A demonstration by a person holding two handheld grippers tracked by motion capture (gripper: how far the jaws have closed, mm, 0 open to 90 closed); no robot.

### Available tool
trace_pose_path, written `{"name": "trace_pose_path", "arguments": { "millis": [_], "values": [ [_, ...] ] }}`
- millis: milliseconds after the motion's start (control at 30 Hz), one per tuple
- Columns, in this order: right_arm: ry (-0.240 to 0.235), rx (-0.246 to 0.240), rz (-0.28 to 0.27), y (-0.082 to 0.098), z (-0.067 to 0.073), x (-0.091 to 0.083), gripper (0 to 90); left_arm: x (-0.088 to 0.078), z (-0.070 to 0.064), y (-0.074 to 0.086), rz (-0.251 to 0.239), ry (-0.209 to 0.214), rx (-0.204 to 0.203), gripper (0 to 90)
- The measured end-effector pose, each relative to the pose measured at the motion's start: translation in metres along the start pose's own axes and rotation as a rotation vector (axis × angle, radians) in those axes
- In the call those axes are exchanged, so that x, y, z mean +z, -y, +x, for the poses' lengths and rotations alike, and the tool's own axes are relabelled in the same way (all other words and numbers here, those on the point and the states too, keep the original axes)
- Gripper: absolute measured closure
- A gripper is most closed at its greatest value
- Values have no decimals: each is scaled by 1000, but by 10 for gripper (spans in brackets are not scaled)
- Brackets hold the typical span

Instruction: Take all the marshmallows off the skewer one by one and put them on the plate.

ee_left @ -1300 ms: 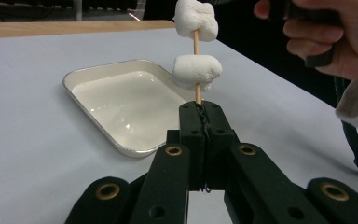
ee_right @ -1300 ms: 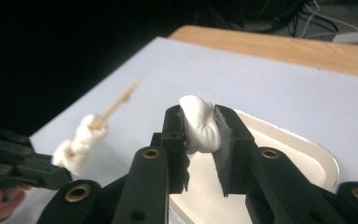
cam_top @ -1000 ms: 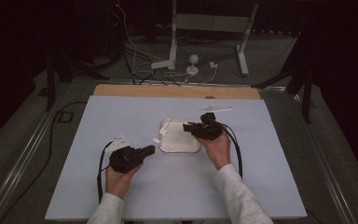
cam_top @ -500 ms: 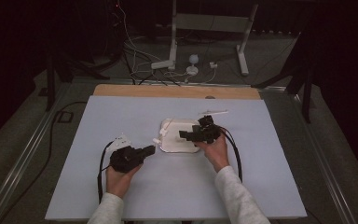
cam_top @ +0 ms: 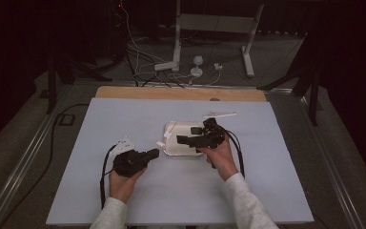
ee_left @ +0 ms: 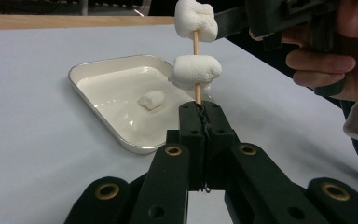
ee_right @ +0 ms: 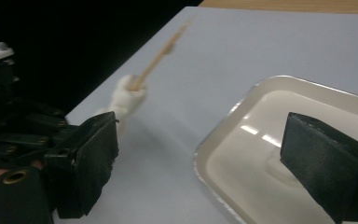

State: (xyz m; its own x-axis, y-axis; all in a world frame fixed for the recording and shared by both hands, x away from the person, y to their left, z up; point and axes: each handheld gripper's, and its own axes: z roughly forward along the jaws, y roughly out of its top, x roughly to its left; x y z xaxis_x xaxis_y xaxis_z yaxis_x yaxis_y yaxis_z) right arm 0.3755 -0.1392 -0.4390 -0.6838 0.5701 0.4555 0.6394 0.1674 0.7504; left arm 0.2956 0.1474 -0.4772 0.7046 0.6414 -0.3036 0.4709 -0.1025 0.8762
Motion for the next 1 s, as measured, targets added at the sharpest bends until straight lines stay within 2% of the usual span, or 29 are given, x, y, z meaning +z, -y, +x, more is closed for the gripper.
{"name": "trace_pose_path", "arguments": {
  "millis": [67,167,233,267,300,433,533,567,600,833,1000],
  "values": [
    [-10,-3,1,0,2,1,121,1,-2,0,-2,6,3,898],
    [-53,2,-1,-2,8,6,175,3,-4,0,0,17,12,899],
    [-87,-4,2,-2,11,9,284,4,-5,0,-3,22,12,899],
    [-87,-4,2,-2,11,9,284,4,-5,0,-4,24,13,899],
    [-100,-7,1,-2,13,12,401,3,-5,0,-7,26,13,899],
    [-163,26,-2,-2,14,16,502,3,-5,0,-17,37,16,899],
    [-182,31,14,-2,15,20,600,3,-7,0,-23,58,26,900],
    [-182,31,14,-2,15,20,600,3,-7,0,-23,58,26,900],
    [-200,34,14,-1,16,21,684,3,-7,-1,-23,60,32,900],
    [-223,55,-7,-3,16,17,752,3,-7,-2,-27,71,43,900],
    [-213,40,-25,-6,17,11,763,2,-7,-2,-32,88,46,900]
  ]
}}
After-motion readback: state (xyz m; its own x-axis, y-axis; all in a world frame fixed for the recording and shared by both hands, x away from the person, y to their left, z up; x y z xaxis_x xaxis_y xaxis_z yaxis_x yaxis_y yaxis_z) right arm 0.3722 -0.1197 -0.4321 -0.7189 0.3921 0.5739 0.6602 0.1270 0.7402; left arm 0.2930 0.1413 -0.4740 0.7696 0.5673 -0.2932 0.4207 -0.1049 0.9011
